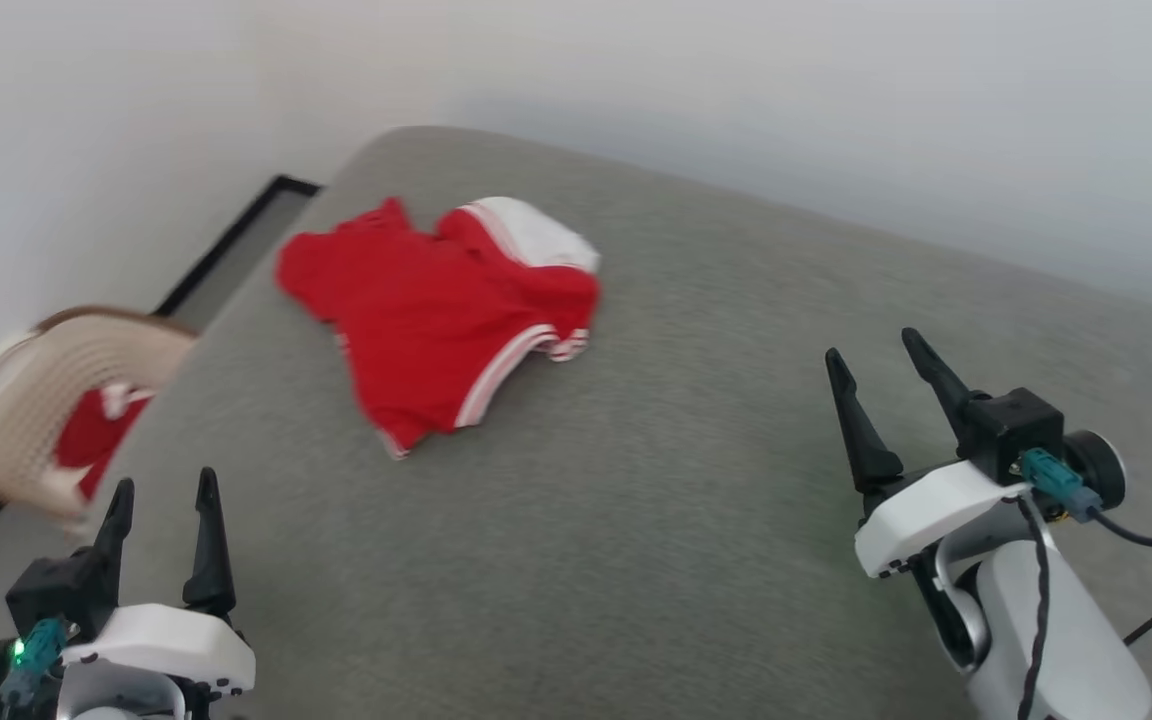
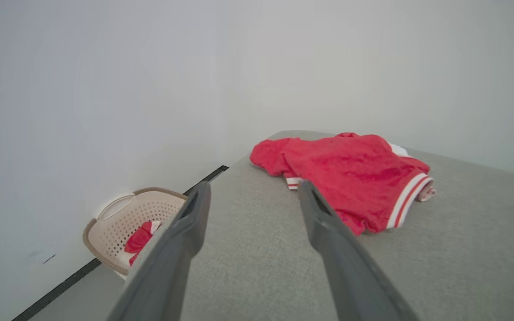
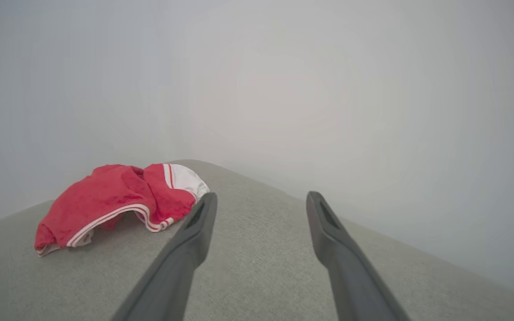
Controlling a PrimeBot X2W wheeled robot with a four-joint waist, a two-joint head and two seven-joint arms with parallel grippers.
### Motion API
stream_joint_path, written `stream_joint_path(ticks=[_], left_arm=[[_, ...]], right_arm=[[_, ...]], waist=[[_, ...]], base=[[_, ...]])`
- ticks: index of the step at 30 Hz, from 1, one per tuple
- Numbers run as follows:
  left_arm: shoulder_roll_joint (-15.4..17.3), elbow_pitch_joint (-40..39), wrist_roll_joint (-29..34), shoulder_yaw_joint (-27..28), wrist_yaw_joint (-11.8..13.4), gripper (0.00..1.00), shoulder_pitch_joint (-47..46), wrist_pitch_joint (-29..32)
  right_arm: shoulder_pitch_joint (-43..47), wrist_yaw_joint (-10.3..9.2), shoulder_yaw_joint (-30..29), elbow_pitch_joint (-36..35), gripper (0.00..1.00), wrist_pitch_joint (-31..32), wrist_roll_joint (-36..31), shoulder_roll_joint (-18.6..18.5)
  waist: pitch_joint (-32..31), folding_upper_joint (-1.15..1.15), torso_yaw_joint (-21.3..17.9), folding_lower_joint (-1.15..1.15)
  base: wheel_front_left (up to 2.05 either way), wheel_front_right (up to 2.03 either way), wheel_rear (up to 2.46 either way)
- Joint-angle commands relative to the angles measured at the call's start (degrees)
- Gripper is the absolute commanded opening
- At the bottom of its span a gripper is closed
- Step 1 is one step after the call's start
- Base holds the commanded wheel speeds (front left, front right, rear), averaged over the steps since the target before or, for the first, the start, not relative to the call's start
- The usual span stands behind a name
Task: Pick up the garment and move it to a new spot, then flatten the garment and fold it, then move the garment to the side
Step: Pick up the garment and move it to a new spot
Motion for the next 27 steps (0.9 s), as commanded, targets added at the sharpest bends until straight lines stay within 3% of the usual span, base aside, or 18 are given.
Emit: stream_joint_path(ticks=[1,7,19,23,27], left_arm=[[-0.3,-0.4,1.0,0.7,0.1,1.00,1.0,-0.3],[-1.6,-2.2,0.2,3.5,0.6,1.00,2.6,-0.3],[-4.5,-7.0,-0.9,9.0,0.4,1.00,5.8,-0.3],[-4.9,-6.9,-0.4,8.2,0.0,1.00,5.2,-0.3],[-3.8,-5.1,0.8,3.8,-0.7,1.00,1.9,-0.3]], right_arm=[[-0.3,0.01,0.6,0.1,1.00,-0.3,0.6,0.4],[-1.8,0.01,3.8,1.4,1.00,-0.3,2.0,1.4],[-7.6,0.01,12.3,7.5,1.00,-0.3,10.1,2.2],[-8.3,0.01,13.2,7.7,1.00,-0.3,11.1,1.6],[-7.2,0.01,11.2,6.7,1.00,-0.3,11.0,0.9]], waist=[[-0.5,0.00,4.5,0.00],[0.3,0.00,7.2,0.00],[2.8,0.00,8.3,0.00],[3.1,0.00,8.2,0.00],[3.5,0.00,7.6,0.00]], base=[[0.00,0.00,0.00],[0.00,0.00,0.00],[0.00,0.00,0.00],[0.00,0.00,0.00],[0.00,0.00,0.00]])
